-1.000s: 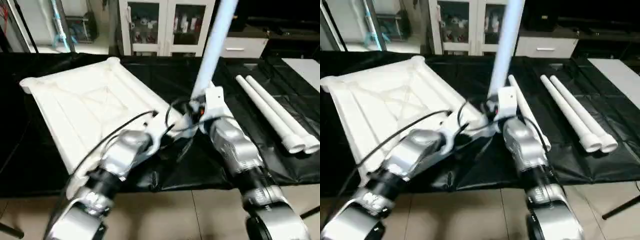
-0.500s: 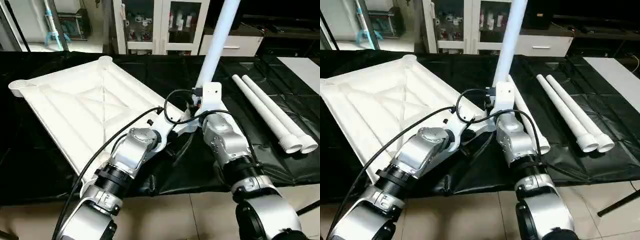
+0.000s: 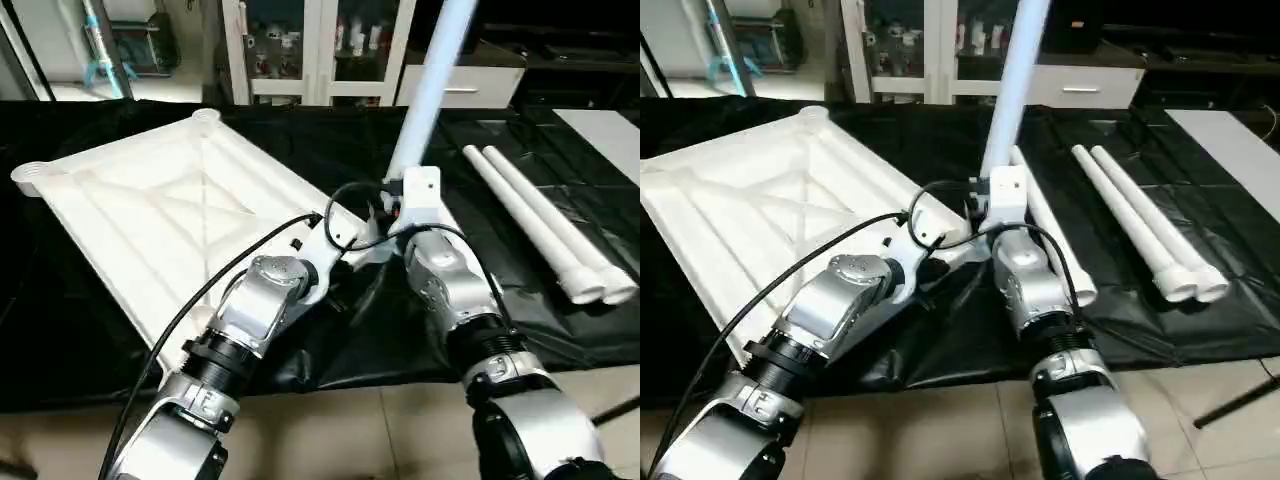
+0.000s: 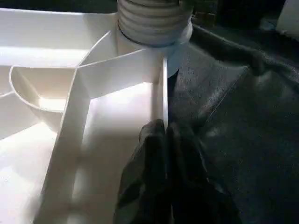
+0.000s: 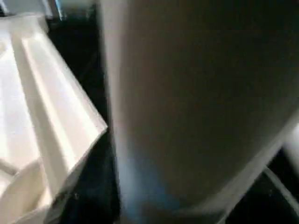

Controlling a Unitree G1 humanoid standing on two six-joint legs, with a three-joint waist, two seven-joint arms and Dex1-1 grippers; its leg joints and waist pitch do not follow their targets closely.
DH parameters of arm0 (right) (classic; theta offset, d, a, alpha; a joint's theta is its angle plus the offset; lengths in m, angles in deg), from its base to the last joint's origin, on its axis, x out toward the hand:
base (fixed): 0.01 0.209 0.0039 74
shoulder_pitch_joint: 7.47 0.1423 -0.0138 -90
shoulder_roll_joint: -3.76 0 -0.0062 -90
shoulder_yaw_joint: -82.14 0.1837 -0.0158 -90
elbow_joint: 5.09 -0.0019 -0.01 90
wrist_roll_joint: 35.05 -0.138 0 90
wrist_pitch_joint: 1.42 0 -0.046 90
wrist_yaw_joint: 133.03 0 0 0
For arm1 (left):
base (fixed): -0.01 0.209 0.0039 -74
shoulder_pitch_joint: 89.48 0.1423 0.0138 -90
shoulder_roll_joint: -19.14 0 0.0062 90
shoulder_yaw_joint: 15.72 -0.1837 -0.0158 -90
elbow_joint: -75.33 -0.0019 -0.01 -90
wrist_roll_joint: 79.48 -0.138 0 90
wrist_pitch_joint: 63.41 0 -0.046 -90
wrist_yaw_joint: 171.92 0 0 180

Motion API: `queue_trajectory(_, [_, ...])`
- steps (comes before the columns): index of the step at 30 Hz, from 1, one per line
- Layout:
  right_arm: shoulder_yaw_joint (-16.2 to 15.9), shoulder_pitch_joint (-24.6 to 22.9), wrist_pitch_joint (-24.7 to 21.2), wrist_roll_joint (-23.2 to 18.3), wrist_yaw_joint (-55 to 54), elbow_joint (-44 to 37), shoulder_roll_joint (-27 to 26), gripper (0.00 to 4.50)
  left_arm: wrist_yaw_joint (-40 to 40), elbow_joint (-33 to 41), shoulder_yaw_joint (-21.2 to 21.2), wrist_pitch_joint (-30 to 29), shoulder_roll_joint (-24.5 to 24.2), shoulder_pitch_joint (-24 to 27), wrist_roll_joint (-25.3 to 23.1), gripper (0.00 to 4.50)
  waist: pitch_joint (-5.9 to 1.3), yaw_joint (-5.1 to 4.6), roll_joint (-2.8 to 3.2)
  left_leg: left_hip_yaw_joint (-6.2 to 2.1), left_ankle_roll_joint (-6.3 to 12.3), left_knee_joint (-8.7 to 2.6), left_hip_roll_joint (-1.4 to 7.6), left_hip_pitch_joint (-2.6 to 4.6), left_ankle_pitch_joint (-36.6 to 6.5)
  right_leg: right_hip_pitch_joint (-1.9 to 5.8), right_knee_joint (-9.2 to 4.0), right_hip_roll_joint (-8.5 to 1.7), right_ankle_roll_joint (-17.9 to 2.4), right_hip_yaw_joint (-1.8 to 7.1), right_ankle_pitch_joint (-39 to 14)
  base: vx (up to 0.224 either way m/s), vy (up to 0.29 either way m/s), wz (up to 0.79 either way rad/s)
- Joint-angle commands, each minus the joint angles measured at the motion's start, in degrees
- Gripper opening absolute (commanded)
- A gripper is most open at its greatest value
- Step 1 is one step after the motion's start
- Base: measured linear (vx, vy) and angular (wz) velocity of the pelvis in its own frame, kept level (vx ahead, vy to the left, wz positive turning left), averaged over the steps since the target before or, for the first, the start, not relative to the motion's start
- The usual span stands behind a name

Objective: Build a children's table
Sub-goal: Insert table leg to table base

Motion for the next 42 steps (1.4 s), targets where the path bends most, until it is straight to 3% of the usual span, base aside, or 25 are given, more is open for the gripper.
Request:
queue_trajectory(1, [0.3, -1.6, -2.6, 0.7, 1.5, 1.9, 1.9, 3.00, 1.0, 1.4, 0.1, 0.3, -0.6, 0.0, 0.4, 0.00, -3.20, 0.28, 0.16, -0.36, 6.67, -3.76, 2.79, -0.49, 0.2, 3.70, -2.92, -3.86, -16.6, 2.86, 6.4, 0.000, 0.000, 0.00])
queue_trajectory(3, [0.0, -2.0, -2.8, 0.6, 3.4, 0.5, 2.2, 3.07, 1.1, 1.2, 0.1, 0.6, -0.8, 0.0, 0.5, 0.00, -3.20, 0.54, 0.23, -0.20, 8.02, -3.60, 2.96, -0.24, 0.4, 3.62, -3.01, -4.10, -17.2, 2.93, 5.6, 0.000, 0.000, 0.00])
queue_trajectory(4, [-0.2, -2.3, -2.7, 0.6, 4.2, -0.1, 2.4, 3.22, 1.2, 1.1, 0.0, 0.8, -0.9, 0.0, 0.5, 0.00, -3.22, 0.63, 0.46, -0.21, 8.20, -3.59, 2.99, -0.24, 0.3, 3.65, -3.00, -4.13, -17.4, 2.92, 5.3, 0.000, 0.000, 0.00])
queue_trajectory(5, [-0.4, -2.6, -2.8, 0.6, 5.1, -1.1, 2.6, 3.22, 1.3, 1.0, -0.1, 1.0, -1.0, 0.1, 0.6, 0.00, -3.22, 0.67, 0.23, -0.17, 8.53, -3.55, 3.08, -0.23, 0.1, 3.68, -3.03, -4.12, -17.7, 2.91, 4.2, 0.000, 0.000, 0.00])
queue_trajectory(9, [-1.5, -4.8, -4.1, 0.3, 9.8, -6.4, 3.7, 3.58, 2.1, 0.6, -0.3, 1.8, -1.4, 0.3, 0.7, 0.00, -3.24, 1.26, 0.45, -0.05, 9.12, -3.36, 3.17, -0.04, 1.4, 3.57, -2.90, -4.11, -17.9, 2.92, 4.6, 0.000, 0.000, 0.00])
queue_trajectory(15, [-4.2, -11.6, -8.2, -1.0, 17.8, -20.9, 8.2, 4.13, 3.8, -1.3, -0.7, 4.0, -2.9, 0.1, 1.0, 0.00, -3.30, 1.60, 0.55, -0.18, 11.16, -3.00, 3.05, -0.23, 3.7, 3.86, -2.58, -4.00, -18.2, 2.90, 7.7, 0.000, 0.000, 0.00])
queue_trajectory(20, [-3.8, -14.1, -10.6, -1.2, 19.1, -26.5, 10.6, 4.44, 5.2, -1.7, -1.3, 4.8, -3.8, 0.3, 0.9, 0.00, -3.14, 1.50, 0.49, -0.15, 9.66, -3.19, 3.16, -0.17, 0.4, 3.72, -3.05, -4.01, -17.6, 2.88, 2.6, 0.000, 0.000, 0.00])
queue_trajectory(22, [-3.0, -16.5, -14.3, -2.5, 21.4, -32.9, 13.4, 4.48, 7.0, -1.6, -2.1, 5.4, -5.0, 0.8, 0.8, 0.00, -3.08, 1.63, 0.63, -0.14, 8.59, -3.25, 3.08, -0.11, -0.8, 3.83, -3.24, -3.81, -16.9, 2.95, 1.5, 0.000, 0.000, 0.00])
queue_trajectory(27, [-2.7, -19.7, -18.4, -5.8, 30.1, -40.9, 19.7, 4.48, 11.9, -0.7, -4.4, 6.2, -7.3, 1.5, 1.0, 0.00, -3.13, 2.19, 1.00, -0.24, 9.27, -3.08, 3.14, -0.15, 1.1, 3.86, -2.80, -3.90, -16.9, 3.01, 4.9, 0.000, 0.000, 0.00])
queue_trajectory(33, [-2.5, -20.6, -18.4, -7.9, 37.6, -42.6, 24.2, 4.48, 18.1, 1.4, -7.3, 7.6, -10.3, 2.4, 1.2, 0.00, -2.91, 2.84, 1.00, -0.16, 7.49, -3.32, 3.28, -0.01, -2.3, 3.80, -3.38, -3.99, -16.0, 2.95, -1.5, 0.000, 0.000, 0.00])
queue_trajectory(35, [-2.2, -20.9, -18.8, -9.4, 41.6, -43.6, 26.4, 4.48, 21.6, 2.3, -8.8, 9.2, -12.0, 2.9, 1.4, 0.00, -3.01, 2.98, 0.96, -0.22, 7.28, -3.30, 3.32, 0.11, -2.4, 3.85, -3.32, -4.05, -15.9, 2.95, -1.5, 0.000, 0.000, 0.00])
queue_trajectory(36, [-2.0, -21.0, -19.2, -10.4, 43.6, -44.2, 27.5, 4.48, 23.2, 2.7, -9.6, 9.7, -12.9, 3.0, 1.5, 0.00, -3.12, 3.31, 1.11, -0.09, 7.82, -3.14, 3.35, 0.54, -1.2, 3.62, -2.97, -3.86, -16.3, 3.09, 1.4, 0.000, 0.000, 0.00])
queue_trajectory(37, [-2.0, -21.2, -19.1, -10.8, 45.5, -44.2, 28.5, 4.48, 25.7, 3.1, -10.6, 12.2, -14.1, 3.3, 1.4, 0.00, -3.07, 3.31, 1.13, -0.10, 8.18, -3.16, 3.31, 0.24, -0.2, 3.73, -2.76, -3.83, -16.6, 3.04, 2.8, 0.000, 0.000, 0.00])
queue_trajectory(42, [-2.6, -22.2, -20.8, -13.1, 53.2, -44.6, 32.4, 4.48, 33.8, 4.9, -13.7, 17.5, -17.8, 4.1, 1.8, 0.00, -2.95, 3.94, 1.17, -0.04, 7.56, -3.32, 3.42, 0.60, -2.7, 3.68, -3.08, -3.97, -16.4, 3.00, -0.4, 0.000, 0.000, 0.00])
